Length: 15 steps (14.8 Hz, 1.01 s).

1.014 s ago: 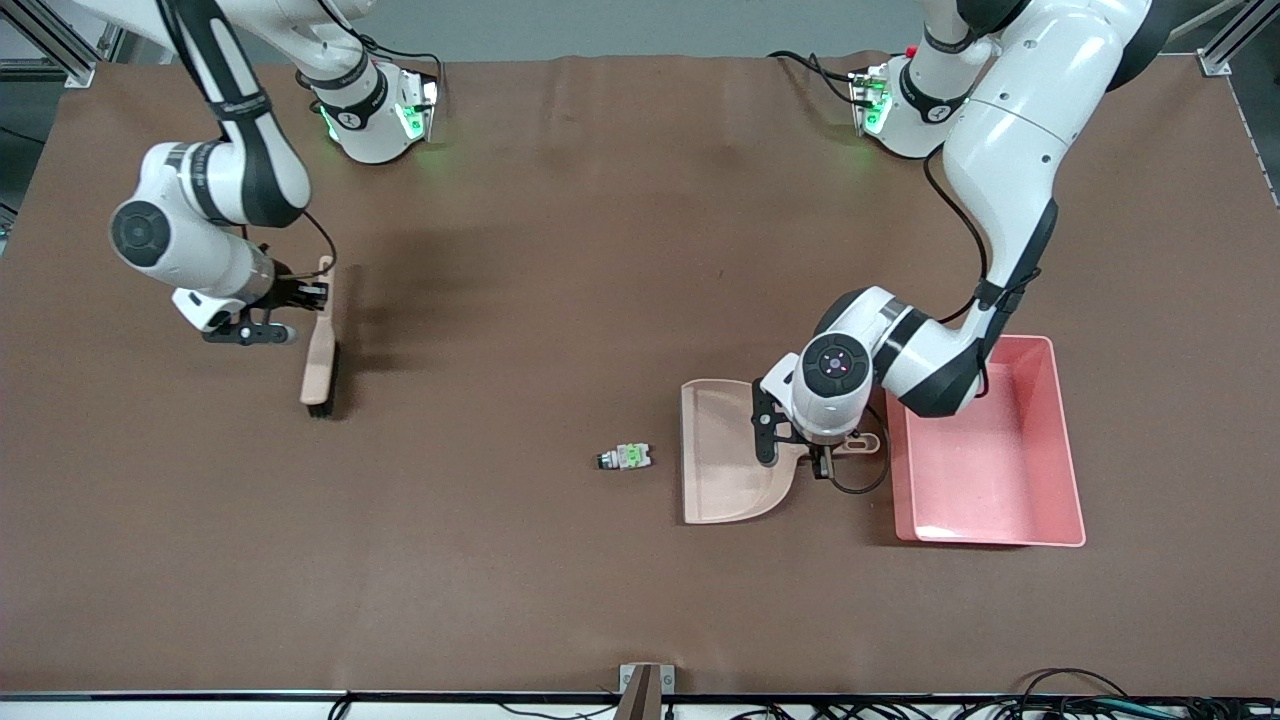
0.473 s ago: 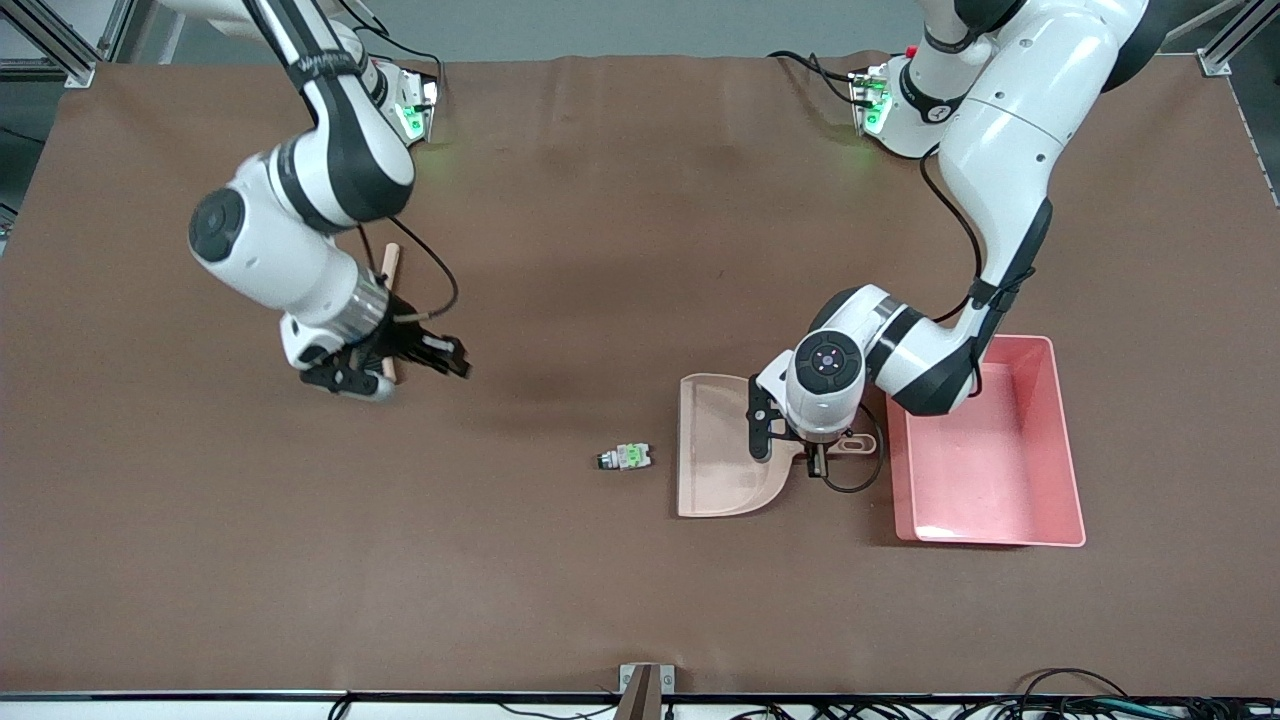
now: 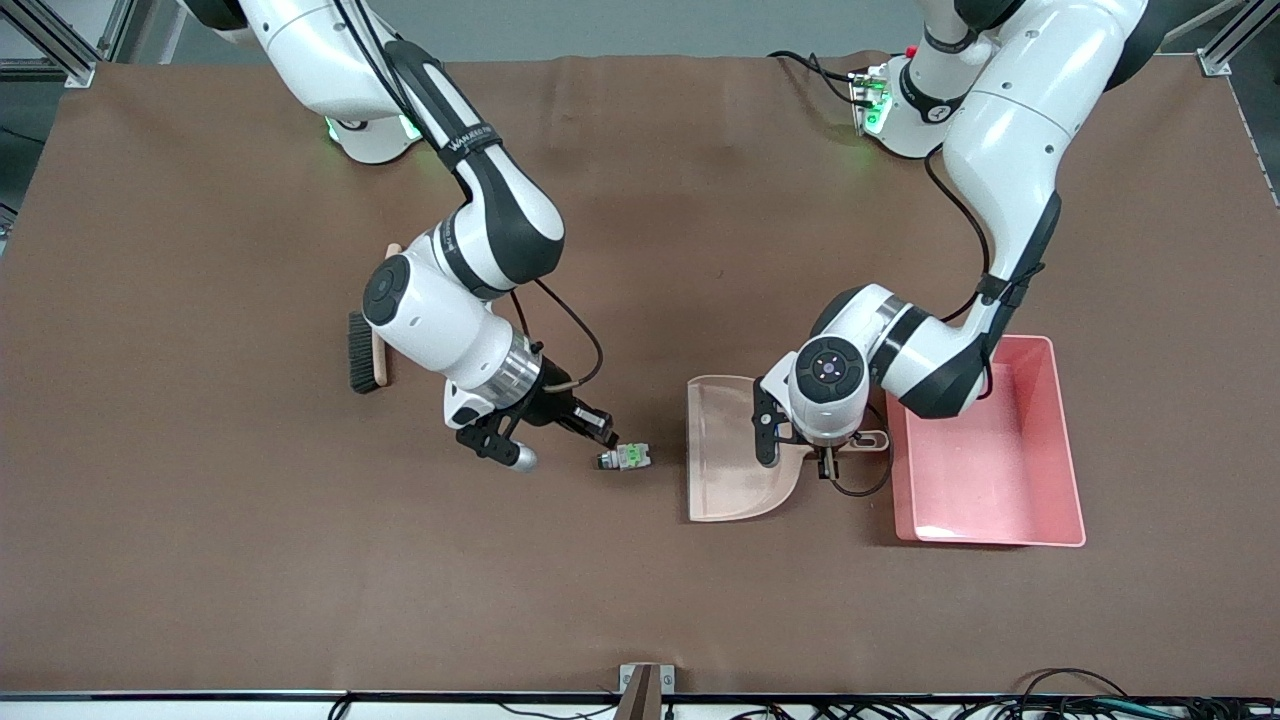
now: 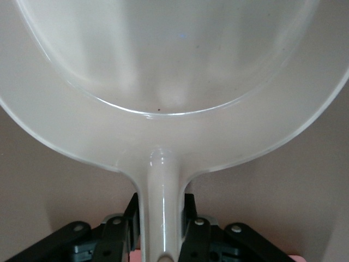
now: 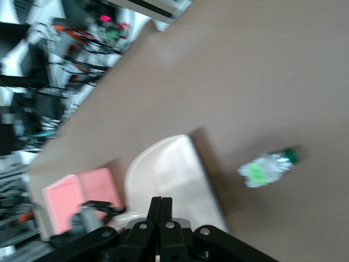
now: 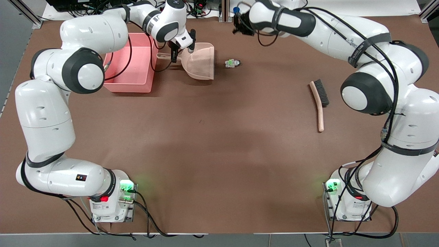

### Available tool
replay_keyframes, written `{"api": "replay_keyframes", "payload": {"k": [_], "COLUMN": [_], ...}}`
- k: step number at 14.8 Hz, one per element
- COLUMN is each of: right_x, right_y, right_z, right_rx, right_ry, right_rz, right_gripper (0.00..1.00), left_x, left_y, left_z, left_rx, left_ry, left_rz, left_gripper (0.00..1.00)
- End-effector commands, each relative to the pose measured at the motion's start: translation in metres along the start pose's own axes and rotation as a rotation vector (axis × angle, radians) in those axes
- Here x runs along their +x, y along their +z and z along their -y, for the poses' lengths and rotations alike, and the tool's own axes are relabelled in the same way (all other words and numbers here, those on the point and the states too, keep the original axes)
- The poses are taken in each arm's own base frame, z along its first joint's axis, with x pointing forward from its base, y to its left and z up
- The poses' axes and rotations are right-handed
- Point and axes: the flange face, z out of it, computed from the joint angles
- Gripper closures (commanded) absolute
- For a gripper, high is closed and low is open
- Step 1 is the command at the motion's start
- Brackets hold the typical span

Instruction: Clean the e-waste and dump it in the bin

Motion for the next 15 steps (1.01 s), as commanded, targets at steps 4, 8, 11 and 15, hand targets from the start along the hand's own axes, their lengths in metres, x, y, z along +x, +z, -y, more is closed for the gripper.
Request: {"api": "replay_keyframes", "payload": {"k": [4, 8, 11, 15], "right_x": [0.002, 0.035, 0.062, 0.093], "right_y": [0.028, 0.022, 0.009, -0.009], "right_z": [-0.011, -0.044, -0.066, -0.098], "right_rx": [-0.008, -0.068, -0.144, -0.339], "right_ry": [-0.016, 0.017, -0.014, -0.132], "right_rz": [0.033, 0.043, 0.047, 0.047], "right_gripper": [0.99, 0.24, 0.09, 0.0], "left_x": [0.001, 0.0, -0.001, 0.002], "left_y": [-0.008, -0.01, -0.01, -0.009], "left_z": [-0.002, -0.002, -0.003, -0.005], "left_rx": [-0.007, -0.006, -0.011, -0.01], "left_ry": [-0.005, -0.003, 0.0, 0.015], "left_rz": [0.009, 0.012, 0.026, 0.034], "left_gripper": [0.85, 0.82, 0.76, 0.63]}}
